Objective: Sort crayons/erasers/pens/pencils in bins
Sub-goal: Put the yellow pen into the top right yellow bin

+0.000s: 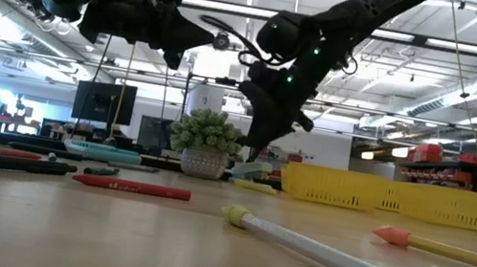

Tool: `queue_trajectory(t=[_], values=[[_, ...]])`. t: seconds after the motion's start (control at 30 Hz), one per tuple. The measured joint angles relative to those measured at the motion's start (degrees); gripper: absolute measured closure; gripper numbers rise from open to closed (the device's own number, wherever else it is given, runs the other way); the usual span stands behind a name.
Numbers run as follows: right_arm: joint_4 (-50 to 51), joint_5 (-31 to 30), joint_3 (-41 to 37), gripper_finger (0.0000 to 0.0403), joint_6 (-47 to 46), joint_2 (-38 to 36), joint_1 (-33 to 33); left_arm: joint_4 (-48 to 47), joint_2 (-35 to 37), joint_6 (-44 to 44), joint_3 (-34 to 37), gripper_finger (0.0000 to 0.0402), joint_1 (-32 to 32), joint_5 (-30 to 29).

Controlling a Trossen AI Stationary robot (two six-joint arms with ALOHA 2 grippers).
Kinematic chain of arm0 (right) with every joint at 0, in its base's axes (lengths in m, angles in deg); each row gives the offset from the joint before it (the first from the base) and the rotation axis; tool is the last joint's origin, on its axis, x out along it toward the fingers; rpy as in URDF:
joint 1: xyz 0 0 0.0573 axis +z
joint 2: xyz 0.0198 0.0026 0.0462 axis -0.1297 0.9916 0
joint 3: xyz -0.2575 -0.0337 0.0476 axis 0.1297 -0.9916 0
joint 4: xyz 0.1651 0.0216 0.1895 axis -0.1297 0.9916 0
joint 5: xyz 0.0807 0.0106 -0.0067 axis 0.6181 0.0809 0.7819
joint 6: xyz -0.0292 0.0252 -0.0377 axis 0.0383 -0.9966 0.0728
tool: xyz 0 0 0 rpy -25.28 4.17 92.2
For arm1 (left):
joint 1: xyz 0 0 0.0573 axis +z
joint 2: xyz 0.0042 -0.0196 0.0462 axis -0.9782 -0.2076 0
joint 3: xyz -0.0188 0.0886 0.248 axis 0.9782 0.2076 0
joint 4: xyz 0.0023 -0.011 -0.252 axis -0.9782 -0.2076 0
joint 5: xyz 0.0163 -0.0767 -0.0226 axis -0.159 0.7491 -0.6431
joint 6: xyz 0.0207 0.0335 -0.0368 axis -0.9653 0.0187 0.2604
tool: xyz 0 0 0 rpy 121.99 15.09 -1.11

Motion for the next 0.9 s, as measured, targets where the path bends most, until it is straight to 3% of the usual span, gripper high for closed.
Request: queue_trajectory(t=[0.27,0.6,0.8,0.9], values=[[0.5,3.8,-0.1,0.0301,2.3,2.3,-2.7,0.2,0.0,0.0,0.0,0.0378,0.0,0.0],[0.6,3.6,0.3,0.0301,5.2,3.0,-1.5,0.6,0.0,-0.9,0.0,0.0385,0.2,0.0],[1.4,3.1,4.7,0.0301,9.2,5.2,-0.8,2.0,0.0,-2.0,0.0,0.0373,0.2,0.0],[6.5,3.1,8.2,0.0301,10.0,8.1,-0.6,1.9,0.4,-2.0,0.0,0.0374,0.2,0.1]])
